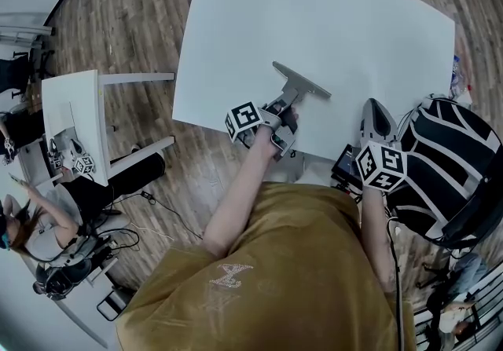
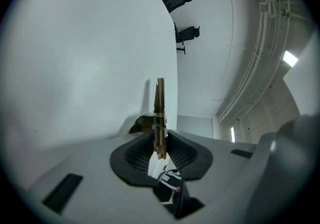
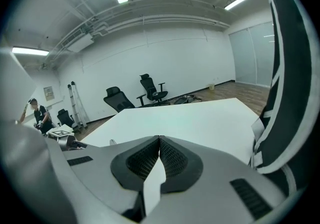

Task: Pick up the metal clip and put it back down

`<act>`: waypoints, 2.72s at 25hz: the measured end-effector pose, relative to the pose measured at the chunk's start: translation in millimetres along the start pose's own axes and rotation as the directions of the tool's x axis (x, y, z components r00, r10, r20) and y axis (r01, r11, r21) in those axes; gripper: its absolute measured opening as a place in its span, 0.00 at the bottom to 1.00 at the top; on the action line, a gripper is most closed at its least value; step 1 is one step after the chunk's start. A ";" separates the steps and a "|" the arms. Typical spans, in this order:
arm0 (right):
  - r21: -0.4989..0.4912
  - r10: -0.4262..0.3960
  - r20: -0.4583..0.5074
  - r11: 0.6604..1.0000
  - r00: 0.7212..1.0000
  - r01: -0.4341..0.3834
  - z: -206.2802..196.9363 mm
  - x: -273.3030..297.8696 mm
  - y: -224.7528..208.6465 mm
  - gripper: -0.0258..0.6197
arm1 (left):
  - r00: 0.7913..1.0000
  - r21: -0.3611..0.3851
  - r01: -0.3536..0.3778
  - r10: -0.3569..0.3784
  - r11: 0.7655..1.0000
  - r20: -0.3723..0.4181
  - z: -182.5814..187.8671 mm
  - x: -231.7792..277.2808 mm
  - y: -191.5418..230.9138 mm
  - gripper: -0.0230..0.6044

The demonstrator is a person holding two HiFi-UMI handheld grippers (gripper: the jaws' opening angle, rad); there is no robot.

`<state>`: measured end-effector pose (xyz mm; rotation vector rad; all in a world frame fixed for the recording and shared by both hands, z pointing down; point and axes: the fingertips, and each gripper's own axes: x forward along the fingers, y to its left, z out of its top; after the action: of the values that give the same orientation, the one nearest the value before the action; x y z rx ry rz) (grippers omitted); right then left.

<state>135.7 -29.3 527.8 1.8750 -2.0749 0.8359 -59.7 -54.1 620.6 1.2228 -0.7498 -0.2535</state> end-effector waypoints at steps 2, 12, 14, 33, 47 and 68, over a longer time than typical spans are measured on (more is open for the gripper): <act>0.033 -0.019 -0.018 0.999 1.000 0.019 -5.4 2.4 -8.2 0.05 | 1.000 -0.002 -0.013 0.013 1.000 -0.002 -0.1 -0.8 2.2 0.16; 0.056 -0.024 -0.049 0.998 0.998 0.027 -15.4 4.9 -11.8 0.05 | 0.999 0.014 -0.049 0.049 0.999 -0.023 -3.4 -2.6 6.1 0.16; 0.067 -0.025 -0.054 0.997 0.998 0.029 -17.8 4.2 -12.2 0.05 | 0.998 0.037 -0.058 0.058 0.998 -0.017 -2.7 -3.1 6.8 0.17; 0.117 -0.062 -0.042 0.991 0.997 0.067 -16.6 1.2 -25.0 0.05 | 0.992 0.103 -0.120 0.122 0.987 -0.017 -0.9 -8.2 12.4 0.26; 0.130 -0.048 -0.006 0.990 0.999 0.048 -2.7 -6.2 -20.7 0.05 | 0.992 0.113 -0.127 0.129 0.986 -0.010 -3.3 -20.3 7.3 0.36; 0.097 -0.022 0.048 0.995 0.999 0.018 19.3 -13.8 -12.8 0.05 | 0.968 0.438 -0.250 0.209 0.864 0.141 18.2 -55.6 -20.5 0.05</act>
<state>154.2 -28.5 508.3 1.9816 -2.0754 0.9100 -108.1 -44.1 583.2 1.5527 -1.0639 0.0744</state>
